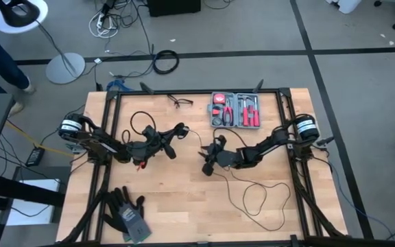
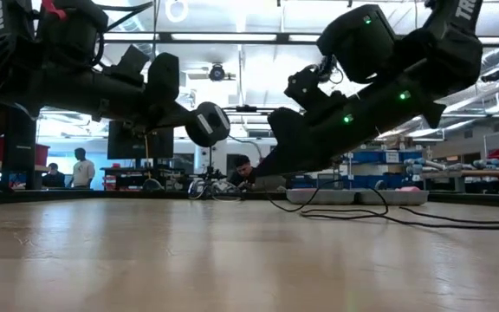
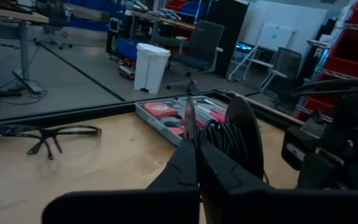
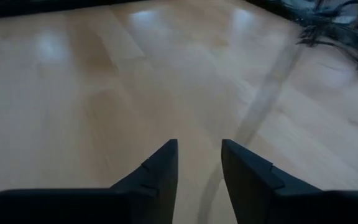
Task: Coil cords
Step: Coil the black wire onto the spool
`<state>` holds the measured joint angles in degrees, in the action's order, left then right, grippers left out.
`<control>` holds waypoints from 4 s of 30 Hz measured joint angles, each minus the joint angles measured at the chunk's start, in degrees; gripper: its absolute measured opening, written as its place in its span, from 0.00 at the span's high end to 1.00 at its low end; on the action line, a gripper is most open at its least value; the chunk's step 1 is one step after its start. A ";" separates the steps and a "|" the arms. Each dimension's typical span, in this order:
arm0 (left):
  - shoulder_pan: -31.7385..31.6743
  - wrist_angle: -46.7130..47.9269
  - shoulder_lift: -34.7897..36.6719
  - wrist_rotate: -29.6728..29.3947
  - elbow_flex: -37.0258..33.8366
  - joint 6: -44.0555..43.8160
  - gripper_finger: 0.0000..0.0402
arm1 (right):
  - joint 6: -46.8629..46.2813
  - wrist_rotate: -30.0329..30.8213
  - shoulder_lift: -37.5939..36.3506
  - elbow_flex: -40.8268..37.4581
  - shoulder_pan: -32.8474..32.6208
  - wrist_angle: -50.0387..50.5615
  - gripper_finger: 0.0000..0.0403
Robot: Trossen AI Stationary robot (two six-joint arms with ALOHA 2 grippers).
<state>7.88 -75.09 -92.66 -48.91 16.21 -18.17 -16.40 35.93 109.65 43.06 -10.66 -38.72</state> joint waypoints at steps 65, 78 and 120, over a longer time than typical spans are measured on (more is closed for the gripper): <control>0.50 12.39 -0.04 3.26 8.61 4.53 1.00 | 7.20 -13.36 12.66 19.36 1.11 10.37 1.00; 0.44 23.25 0.00 12.58 8.85 4.39 1.00 | 18.47 -17.02 2.11 20.75 1.08 21.07 1.00; -3.80 23.66 -0.02 33.73 8.76 -7.47 1.00 | 22.48 -35.28 -0.15 20.71 6.91 16.41 1.00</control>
<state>4.08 -51.43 -92.68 -15.17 24.97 -25.65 6.09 0.65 109.49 63.77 -3.75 -22.31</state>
